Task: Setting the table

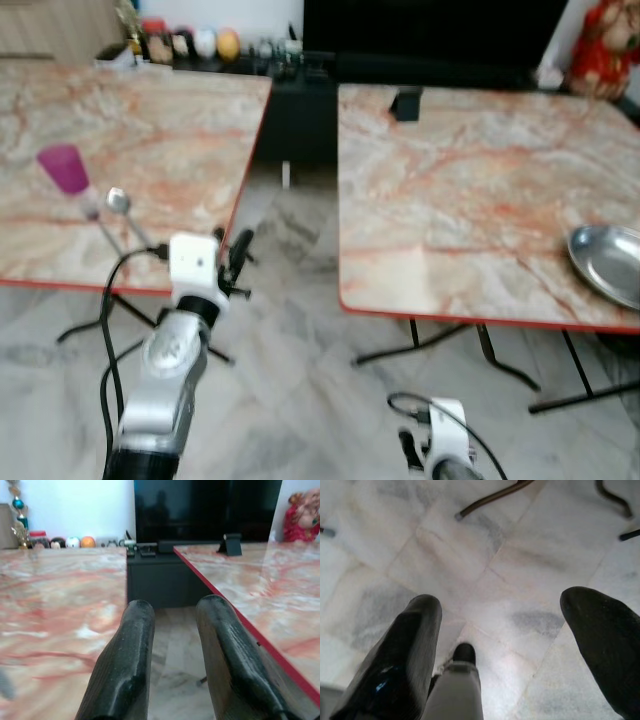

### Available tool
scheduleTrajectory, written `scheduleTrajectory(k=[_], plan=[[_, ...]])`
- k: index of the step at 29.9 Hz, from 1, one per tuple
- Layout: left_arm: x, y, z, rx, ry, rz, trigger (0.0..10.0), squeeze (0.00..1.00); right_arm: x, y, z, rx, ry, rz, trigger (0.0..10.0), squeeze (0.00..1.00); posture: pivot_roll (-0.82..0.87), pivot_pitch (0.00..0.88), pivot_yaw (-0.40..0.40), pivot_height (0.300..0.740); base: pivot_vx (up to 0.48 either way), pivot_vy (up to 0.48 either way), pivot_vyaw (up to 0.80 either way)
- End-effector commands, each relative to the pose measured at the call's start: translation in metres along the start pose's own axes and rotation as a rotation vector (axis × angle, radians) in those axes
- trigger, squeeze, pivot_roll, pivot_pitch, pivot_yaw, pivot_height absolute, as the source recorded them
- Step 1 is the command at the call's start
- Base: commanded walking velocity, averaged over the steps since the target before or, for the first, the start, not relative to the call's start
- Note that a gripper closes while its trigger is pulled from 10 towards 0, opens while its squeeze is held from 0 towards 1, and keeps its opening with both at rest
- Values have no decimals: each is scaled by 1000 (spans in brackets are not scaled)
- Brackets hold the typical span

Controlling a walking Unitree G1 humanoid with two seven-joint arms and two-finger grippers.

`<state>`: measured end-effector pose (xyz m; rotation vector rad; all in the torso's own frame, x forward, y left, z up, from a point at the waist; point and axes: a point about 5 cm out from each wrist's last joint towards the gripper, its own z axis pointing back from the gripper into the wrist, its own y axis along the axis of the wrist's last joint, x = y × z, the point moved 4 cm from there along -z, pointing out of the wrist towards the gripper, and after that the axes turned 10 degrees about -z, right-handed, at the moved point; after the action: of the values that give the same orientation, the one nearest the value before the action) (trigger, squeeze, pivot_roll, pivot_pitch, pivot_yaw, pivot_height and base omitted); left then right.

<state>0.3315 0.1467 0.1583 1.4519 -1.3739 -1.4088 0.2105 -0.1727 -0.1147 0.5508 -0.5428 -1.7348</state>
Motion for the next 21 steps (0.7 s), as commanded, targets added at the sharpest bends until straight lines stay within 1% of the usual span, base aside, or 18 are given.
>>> scheduleTrajectory(k=[1, 6, 12, 21], plan=[[-8, 2, 0, 3, 13, -22, 10000, 0, -9, 5, -1, 20, 24, 5, 10000, 0, -14, 0, -65, 740, 0, 420, 0], [-9, 3, -1, 9, 18, -24, 10000, 0, -10, 7, -1, 30, 20, -11, 10000, 0, -10, 0, -69, 740, 0, 420, 0], [-5, 5, -2, 14, 12, -16, 10000, 0, -9, 6, -1, 24, 21, -2, 10000, 0, -3, 0, -71, 740, 0, 420, 0], [-8, 7, -5, 17, 20, -19, 10000, 0, -10, 9, -2, 31, 20, -9, 10000, 0, 4, 0, -67, 740, 0, 420, 0]])
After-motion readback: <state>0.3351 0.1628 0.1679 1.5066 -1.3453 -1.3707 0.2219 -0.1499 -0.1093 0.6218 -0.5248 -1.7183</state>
